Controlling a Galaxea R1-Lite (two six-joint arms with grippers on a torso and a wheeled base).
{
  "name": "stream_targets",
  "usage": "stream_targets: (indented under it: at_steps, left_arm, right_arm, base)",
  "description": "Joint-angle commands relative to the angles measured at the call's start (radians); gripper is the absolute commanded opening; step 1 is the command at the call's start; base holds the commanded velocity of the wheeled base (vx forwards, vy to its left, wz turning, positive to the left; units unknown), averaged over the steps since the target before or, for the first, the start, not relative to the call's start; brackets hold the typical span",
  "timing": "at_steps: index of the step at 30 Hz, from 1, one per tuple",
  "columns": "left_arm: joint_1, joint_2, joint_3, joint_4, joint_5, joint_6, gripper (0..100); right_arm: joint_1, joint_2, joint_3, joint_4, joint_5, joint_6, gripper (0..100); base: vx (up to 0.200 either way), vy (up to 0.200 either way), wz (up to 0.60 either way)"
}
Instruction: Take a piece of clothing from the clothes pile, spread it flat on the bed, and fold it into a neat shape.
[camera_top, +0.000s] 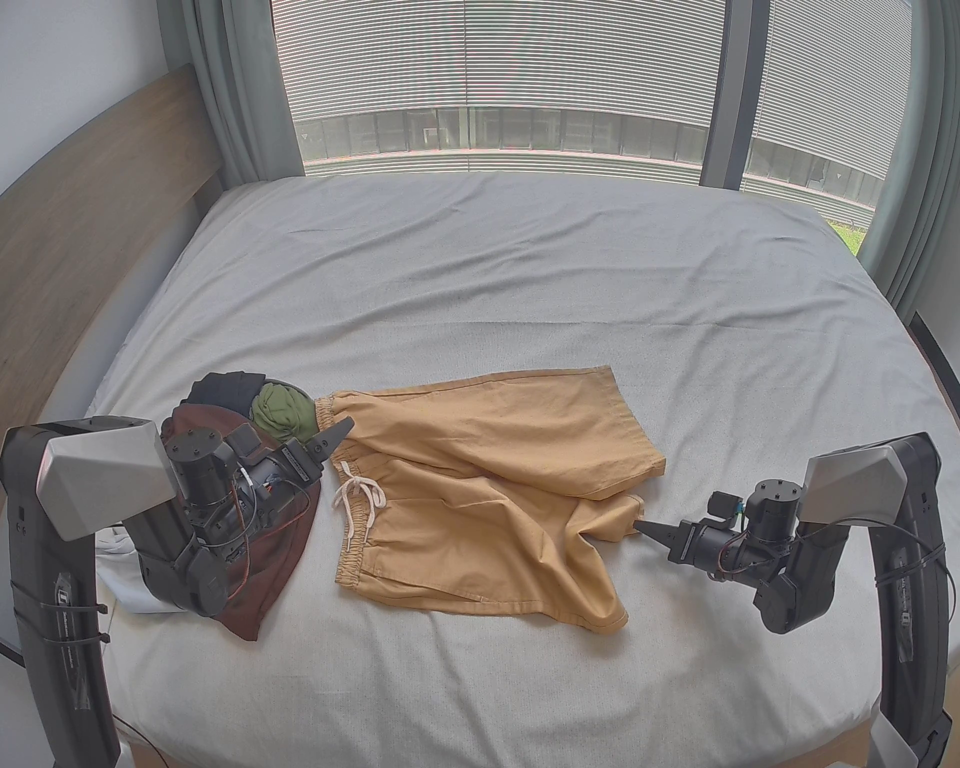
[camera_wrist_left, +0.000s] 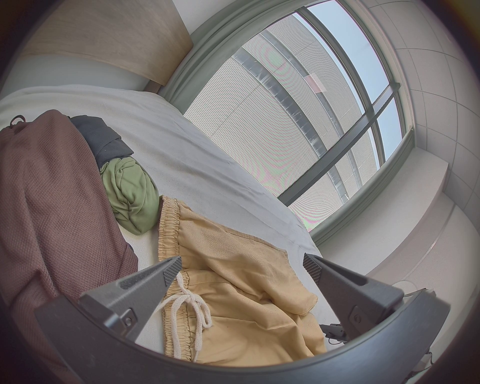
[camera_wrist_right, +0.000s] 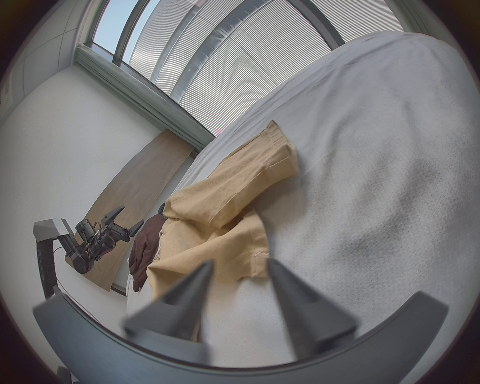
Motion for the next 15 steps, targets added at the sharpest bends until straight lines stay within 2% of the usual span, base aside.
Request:
stream_targets:
  at_steps: [1,15]
  left_arm:
    - [0.000,0.001,0.000,-0.002,0.000,-0.001,100]
    - [0.000,0.001,0.000,-0.002,0.000,-0.001,100]
  right_arm:
    - [-0.011,0.006,-0.008,-0.001,0.001,0.000,100]
    - [0.020,0.091,-0.075,-0.003,-0.001,0.003,100]
  base:
    - [0.000,0.000,0.00]
    - [0.000,0.000,0.00]
